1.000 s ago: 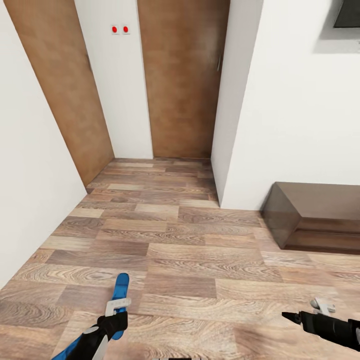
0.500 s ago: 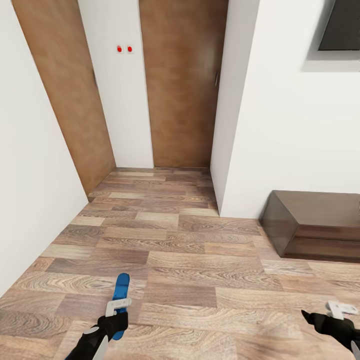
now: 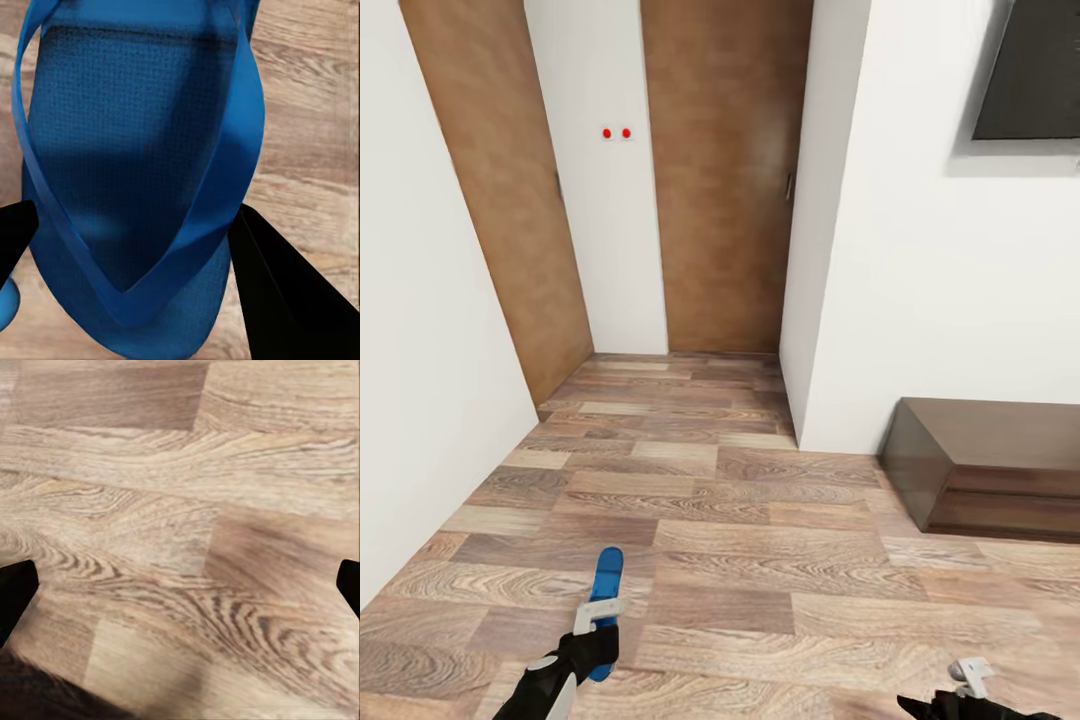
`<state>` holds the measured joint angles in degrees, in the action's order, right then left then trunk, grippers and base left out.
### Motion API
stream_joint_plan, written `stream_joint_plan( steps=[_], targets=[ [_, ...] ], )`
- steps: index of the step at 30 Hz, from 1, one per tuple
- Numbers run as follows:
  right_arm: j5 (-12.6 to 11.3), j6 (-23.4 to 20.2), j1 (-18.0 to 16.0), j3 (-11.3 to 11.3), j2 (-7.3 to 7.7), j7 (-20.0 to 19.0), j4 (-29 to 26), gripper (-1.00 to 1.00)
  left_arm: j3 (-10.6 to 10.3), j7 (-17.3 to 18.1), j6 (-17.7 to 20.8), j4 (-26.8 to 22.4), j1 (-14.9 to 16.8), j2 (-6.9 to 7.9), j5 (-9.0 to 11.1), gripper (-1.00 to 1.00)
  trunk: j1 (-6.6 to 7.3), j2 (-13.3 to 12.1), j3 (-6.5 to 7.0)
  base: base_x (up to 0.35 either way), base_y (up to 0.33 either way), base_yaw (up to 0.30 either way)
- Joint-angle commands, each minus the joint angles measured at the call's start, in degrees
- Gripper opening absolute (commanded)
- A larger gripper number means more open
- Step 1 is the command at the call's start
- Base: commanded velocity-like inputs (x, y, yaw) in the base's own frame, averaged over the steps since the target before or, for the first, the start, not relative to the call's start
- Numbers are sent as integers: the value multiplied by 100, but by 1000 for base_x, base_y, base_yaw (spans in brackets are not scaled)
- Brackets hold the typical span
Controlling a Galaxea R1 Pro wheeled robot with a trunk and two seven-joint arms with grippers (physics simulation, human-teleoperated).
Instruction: In the bedroom, move the book from the bed onto either nightstand, and place the two sandals side by side next to the bed.
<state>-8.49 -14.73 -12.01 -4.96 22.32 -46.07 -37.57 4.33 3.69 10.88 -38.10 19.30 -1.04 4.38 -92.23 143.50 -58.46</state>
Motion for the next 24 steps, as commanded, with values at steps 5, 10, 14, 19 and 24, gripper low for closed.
stream_joint_plan(
  steps=[5, 10, 14, 19, 24],
  targets=[
    [-14, -34, -3, -13, 6, -1260, 1168, 100, 50, 840, 39, -5, -6, 5, 36, -100, 14, -5, 106, 0, 0, 0],
    [3, 567, -3, -7, -296, -1596, 1470, 100, 50, 1048, 34, 58, -27, 0, 37, -100, 27, -12, 217, 0, 0, 0],
    [-6, 737, -3, -45, -548, -1579, 1518, 100, 55, 1061, -4, 323, -38, 1, 31, -100, 37, -17, 306, 0, 0, 0],
    [-12, 1027, -3, -60, -592, -1412, 1762, 100, 53, 1063, -71, 394, -40, 0, 34, -100, 50, -24, 416, 0, 0, 0],
    [-12, 1275, -3, -69, -598, 91, 1852, 100, 51, 1058, -84, 413, -40, -7, 35, -100, 121, -147, 515, 0, 0, 0]
  ],
)
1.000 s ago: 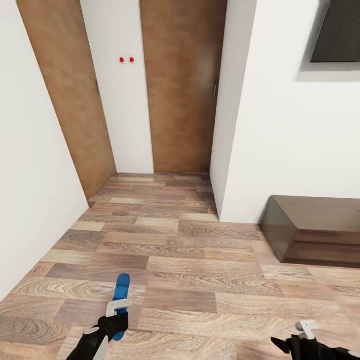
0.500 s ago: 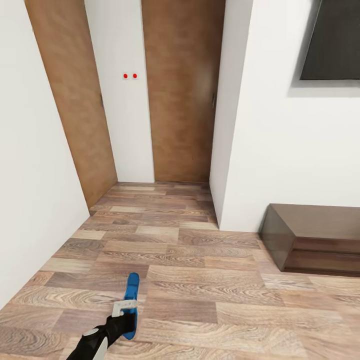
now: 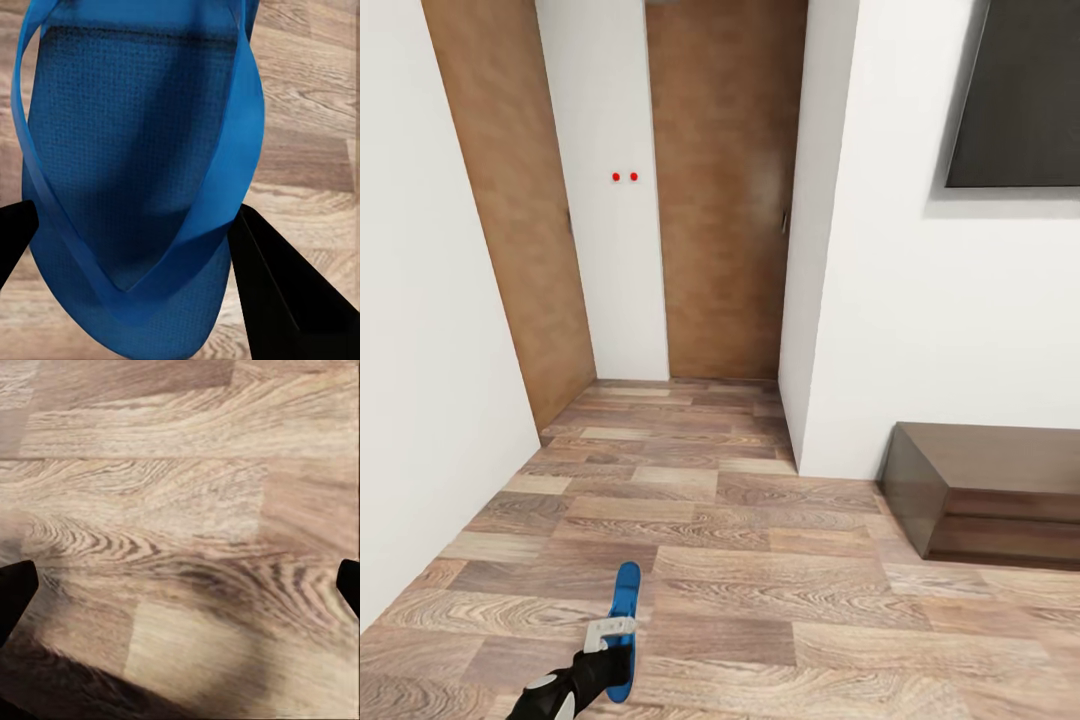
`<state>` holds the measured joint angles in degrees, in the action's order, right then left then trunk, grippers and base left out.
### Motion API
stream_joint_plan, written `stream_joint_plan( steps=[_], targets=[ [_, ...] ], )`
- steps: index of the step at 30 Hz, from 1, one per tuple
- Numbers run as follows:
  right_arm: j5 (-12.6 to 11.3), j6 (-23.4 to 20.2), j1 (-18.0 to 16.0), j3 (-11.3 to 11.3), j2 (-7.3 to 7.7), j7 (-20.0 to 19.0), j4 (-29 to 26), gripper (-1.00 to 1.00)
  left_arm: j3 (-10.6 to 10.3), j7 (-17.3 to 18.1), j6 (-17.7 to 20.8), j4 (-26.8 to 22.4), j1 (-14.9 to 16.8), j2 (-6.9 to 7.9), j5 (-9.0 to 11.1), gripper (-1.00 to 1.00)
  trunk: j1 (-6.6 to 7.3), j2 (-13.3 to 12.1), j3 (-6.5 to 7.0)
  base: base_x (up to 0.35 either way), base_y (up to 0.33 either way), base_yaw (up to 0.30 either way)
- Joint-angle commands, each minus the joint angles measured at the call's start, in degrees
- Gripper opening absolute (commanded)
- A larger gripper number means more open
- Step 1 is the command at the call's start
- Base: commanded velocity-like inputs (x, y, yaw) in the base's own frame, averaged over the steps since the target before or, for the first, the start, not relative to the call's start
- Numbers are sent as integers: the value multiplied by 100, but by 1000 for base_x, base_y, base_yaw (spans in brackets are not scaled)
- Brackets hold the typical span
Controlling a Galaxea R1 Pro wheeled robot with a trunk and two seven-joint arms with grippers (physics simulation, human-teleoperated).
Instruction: In the bedroom, move the book from the bed onto either nightstand, and place the two sandals side by side next to the bed.
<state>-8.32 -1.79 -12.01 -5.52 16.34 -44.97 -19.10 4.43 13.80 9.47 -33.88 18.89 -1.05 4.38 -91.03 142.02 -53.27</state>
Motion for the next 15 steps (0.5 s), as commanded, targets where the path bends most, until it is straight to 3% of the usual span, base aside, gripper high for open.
stream_joint_plan(
  steps=[1, 3, 7, 15],
  targets=[
    [-37, 15, -3, -7, -5, 953, 14, 100, 41, 45, 56, -6, 1, -9, 32, -100, 24, -39, 13, 0, 0, 0],
    [-44, 26, -3, -3, -7, 1515, 15, 100, 41, 44, 55, -5, 1, -9, 34, -100, 68, -119, 48, 0, 0, 0],
    [-46, 40, -3, 5, -8, 2036, 19, 100, 41, 44, 55, -5, 1, -10, 32, -100, 156, -280, 120, 0, 0, 0],
    [-61, 41, -3, 47, -8, 2018, 23, 100, 41, 43, 55, -4, 1, -15, 32, -100, 331, -601, 264, 0, 0, 0]
  ],
)
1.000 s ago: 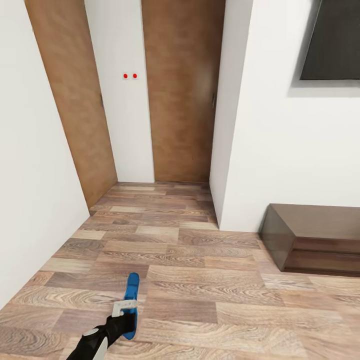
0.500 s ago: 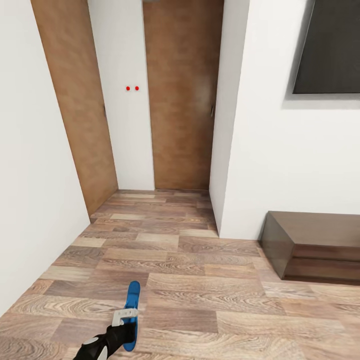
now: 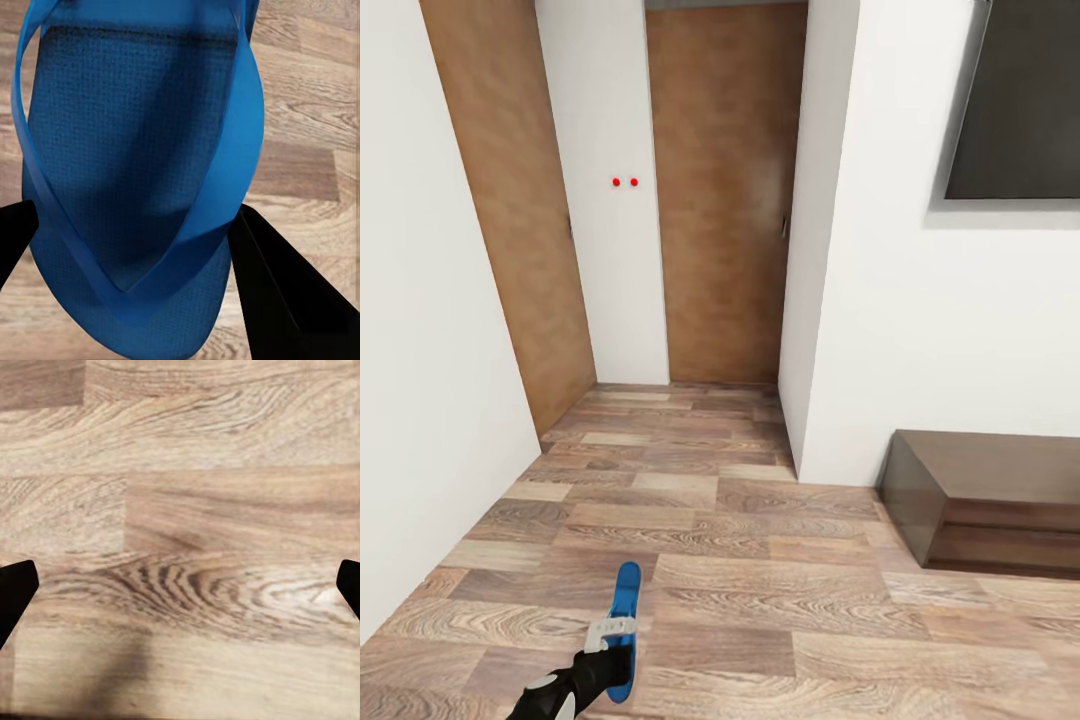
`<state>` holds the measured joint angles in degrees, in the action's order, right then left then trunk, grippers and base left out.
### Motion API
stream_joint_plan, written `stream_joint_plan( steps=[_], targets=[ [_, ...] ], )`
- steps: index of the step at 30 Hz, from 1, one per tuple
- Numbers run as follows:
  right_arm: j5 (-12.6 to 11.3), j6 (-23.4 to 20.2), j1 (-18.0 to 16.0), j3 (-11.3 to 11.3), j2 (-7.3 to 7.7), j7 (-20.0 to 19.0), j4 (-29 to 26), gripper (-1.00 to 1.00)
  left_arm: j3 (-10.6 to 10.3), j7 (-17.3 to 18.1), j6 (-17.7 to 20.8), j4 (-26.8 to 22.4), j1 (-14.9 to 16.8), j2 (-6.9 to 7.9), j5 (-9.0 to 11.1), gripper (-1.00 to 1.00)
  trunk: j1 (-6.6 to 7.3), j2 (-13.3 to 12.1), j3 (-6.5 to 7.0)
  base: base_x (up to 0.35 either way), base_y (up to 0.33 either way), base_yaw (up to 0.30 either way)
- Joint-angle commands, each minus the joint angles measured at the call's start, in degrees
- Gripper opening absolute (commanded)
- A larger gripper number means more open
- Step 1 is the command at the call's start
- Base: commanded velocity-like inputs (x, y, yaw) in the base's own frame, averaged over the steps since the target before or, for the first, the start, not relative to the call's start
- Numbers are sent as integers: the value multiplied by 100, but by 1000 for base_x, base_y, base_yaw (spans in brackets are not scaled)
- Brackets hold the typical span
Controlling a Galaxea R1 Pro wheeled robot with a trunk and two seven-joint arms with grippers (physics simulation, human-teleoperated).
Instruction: In the bedroom, move the book from the bed onto either nightstand, and place the two sandals side by side next to the bed.
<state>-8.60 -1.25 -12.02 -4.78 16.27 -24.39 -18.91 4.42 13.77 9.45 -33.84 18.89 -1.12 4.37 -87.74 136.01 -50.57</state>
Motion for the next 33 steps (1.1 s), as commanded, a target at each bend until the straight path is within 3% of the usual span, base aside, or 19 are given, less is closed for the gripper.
stream_joint_plan(
  steps=[1, 2, 7, 10, 14, 22, 33],
  targets=[
    [-34, -14, -3, -23, -1, -240, 2, 100, 41, 47, 57, -9, 1, -9, 35, -100, 24, -39, 13, 0, 0, 0],
    [-35, -16, -3, -21, 1, -393, 2, 100, 41, 47, 57, -9, 1, -9, 36, -100, 46, -79, 30, 0, 0, 0],
    [-42, -23, -3, -43, 3, -2471, 6, 100, 41, 47, 57, -9, 1, -11, 37, -100, 156, -280, 120, 0, 0, 0],
    [-37, -16, -3, -66, 0, -2952, 9, 100, 41, 47, 57, -9, 1, -11, 38, -100, 221, -400, 174, 0, 0, 0],
    [-30, -10, -3, -86, -1, -3073, 24, 100, 41, 47, 52, 39, 1, -7, 38, -100, 309, -560, 246, 0, 0, 0],
    [-38, -7, -3, -117, 7, -2628, 39, 100, 41, 38, -431, 422, 1, -25, 23, -100, 485, -881, 390, 0, 0, 0],
    [-46, -7, -3, -123, 16, -2598, 286, 100, 26, 28, -503, 670, 1, -78, 7, -100, 727, -1322, 587, 0, 0, 0]
  ],
)
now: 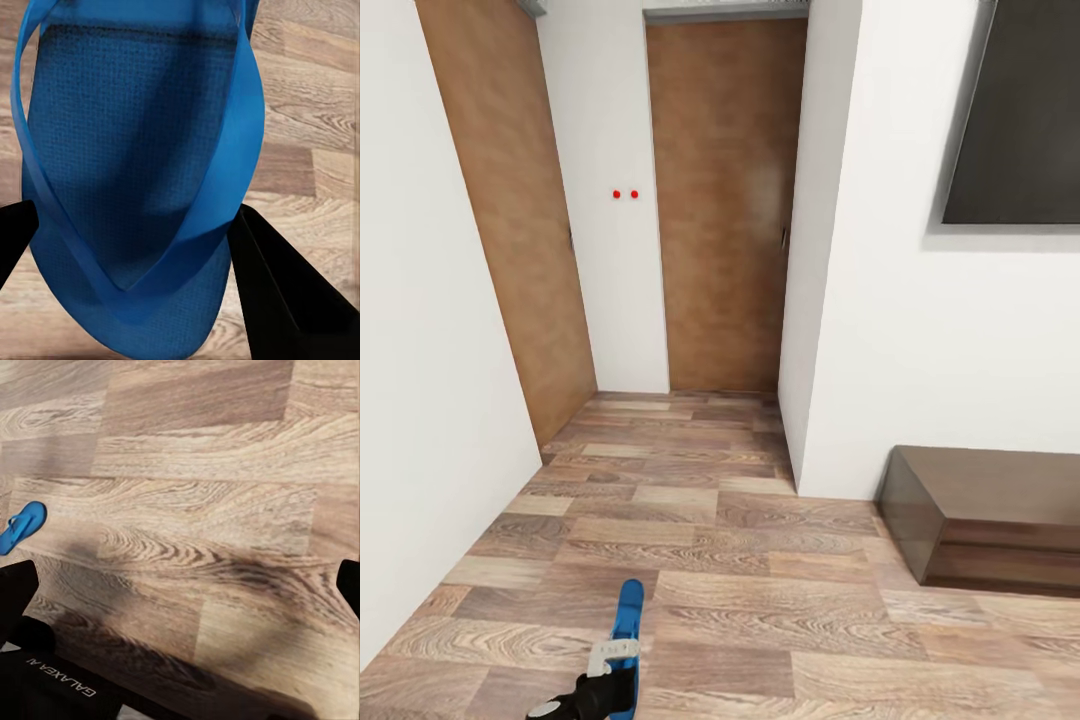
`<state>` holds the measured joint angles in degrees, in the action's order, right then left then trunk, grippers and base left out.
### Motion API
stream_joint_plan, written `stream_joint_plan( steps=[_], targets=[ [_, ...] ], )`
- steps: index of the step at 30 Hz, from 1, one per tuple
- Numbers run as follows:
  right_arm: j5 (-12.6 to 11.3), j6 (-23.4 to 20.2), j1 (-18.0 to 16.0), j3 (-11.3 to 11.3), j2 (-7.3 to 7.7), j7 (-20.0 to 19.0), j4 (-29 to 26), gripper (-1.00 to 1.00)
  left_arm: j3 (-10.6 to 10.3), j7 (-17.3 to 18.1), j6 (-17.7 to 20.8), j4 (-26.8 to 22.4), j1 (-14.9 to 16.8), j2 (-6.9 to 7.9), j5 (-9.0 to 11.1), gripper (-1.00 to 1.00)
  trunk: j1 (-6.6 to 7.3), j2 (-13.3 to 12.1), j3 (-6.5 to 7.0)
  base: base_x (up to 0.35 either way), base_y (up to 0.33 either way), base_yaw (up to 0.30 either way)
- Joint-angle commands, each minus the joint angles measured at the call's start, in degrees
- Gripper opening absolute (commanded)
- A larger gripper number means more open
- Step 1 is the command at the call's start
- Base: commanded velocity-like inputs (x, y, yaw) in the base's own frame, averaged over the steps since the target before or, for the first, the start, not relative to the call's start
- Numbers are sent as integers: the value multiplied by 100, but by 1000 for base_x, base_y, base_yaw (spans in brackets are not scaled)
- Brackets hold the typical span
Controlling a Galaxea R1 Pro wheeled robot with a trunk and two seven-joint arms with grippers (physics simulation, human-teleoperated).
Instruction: In the bedroom, move the book from the bed onto either nightstand, and place the two sandals side by side next to the bed.
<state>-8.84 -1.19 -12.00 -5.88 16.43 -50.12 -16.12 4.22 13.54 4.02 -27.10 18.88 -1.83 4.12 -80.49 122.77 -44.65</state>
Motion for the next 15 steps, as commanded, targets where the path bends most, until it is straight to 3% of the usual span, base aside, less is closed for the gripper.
stream_joint_plan(
  steps=[1, 15],
  targets=[
    [-21, -13, -4, -13, -1, -25, 34, 100, 48, 51, 39, 4, 2, -11, 33, -100, 24, -39, 13, 0, 0, 0],
    [-21, -13, -4, -10, -8, -24, 143, 100, 53, 44, 38, 54, 2, -53, 45, -100, 331, -600, 264, 0, 0, 0]
  ],
)
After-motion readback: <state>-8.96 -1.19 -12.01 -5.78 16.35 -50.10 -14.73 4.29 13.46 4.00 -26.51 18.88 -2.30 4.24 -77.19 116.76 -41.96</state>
